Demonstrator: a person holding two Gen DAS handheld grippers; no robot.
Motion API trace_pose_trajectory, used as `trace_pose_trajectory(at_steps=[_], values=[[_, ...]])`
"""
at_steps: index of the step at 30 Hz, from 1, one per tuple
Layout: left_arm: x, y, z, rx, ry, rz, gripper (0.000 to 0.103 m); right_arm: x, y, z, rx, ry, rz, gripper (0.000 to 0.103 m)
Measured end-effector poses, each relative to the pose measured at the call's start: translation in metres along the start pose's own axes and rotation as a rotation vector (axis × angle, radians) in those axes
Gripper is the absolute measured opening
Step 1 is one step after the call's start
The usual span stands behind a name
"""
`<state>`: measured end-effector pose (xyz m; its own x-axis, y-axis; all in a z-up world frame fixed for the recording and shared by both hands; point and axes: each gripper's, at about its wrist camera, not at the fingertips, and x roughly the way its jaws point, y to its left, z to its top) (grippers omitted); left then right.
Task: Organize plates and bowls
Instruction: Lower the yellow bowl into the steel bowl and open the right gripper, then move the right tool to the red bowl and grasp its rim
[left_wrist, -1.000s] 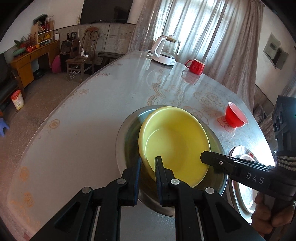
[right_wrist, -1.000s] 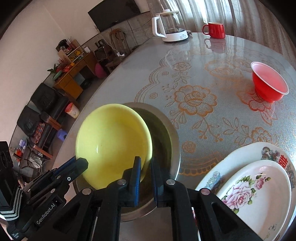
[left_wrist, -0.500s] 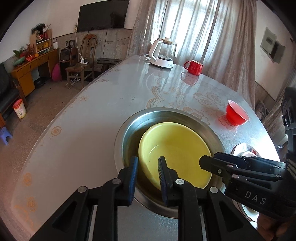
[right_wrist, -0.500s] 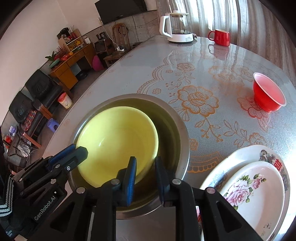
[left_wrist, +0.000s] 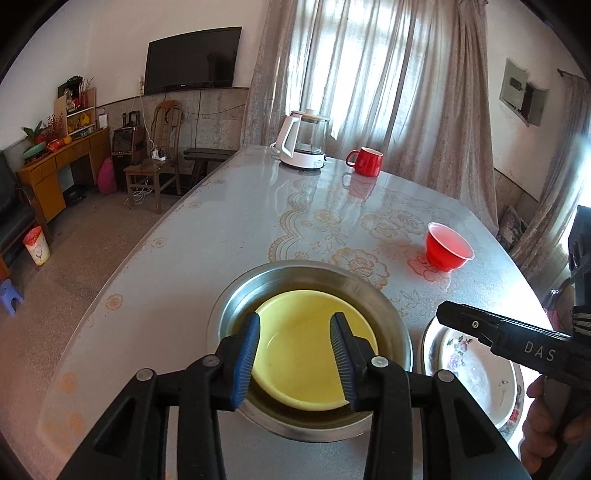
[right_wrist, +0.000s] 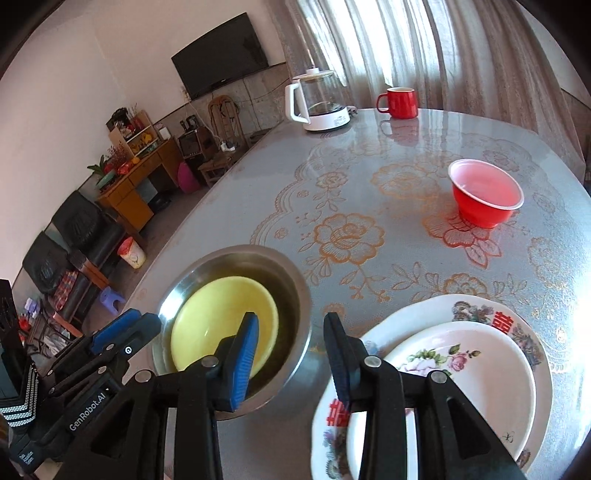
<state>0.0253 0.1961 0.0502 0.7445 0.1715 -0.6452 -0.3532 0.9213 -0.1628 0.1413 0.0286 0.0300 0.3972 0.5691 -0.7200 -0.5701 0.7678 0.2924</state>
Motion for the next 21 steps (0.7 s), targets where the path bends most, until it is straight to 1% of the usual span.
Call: trace_pose_trajectory(at_steps=[3, 9, 13, 18, 21], values=[[-0.001, -0.012, 0.004, 0.026, -0.001, -0.016, 0.042, -0.010, -0.021, 0.002, 0.051, -0.015, -0.007, 0.036], [0.005, -0.037, 0.009, 0.074, 0.017, -0.032, 0.042, -0.030, -0.059, 0.004, 0.120, -0.057, -0.048, 0.036], [0.009, -0.051, 0.012, 0.100, 0.018, -0.050, 0.045, -0.040, -0.083, 0.007, 0.169, -0.075, -0.069, 0.036], [0.016, -0.070, 0.021, 0.130, 0.019, -0.073, 0.045, -0.048, -0.115, 0.014, 0.257, -0.097, -0.071, 0.036], [0.025, -0.081, 0.027, 0.132, 0.050, -0.103, 0.045, -0.049, -0.133, 0.018, 0.304, -0.108, -0.067, 0.036]])
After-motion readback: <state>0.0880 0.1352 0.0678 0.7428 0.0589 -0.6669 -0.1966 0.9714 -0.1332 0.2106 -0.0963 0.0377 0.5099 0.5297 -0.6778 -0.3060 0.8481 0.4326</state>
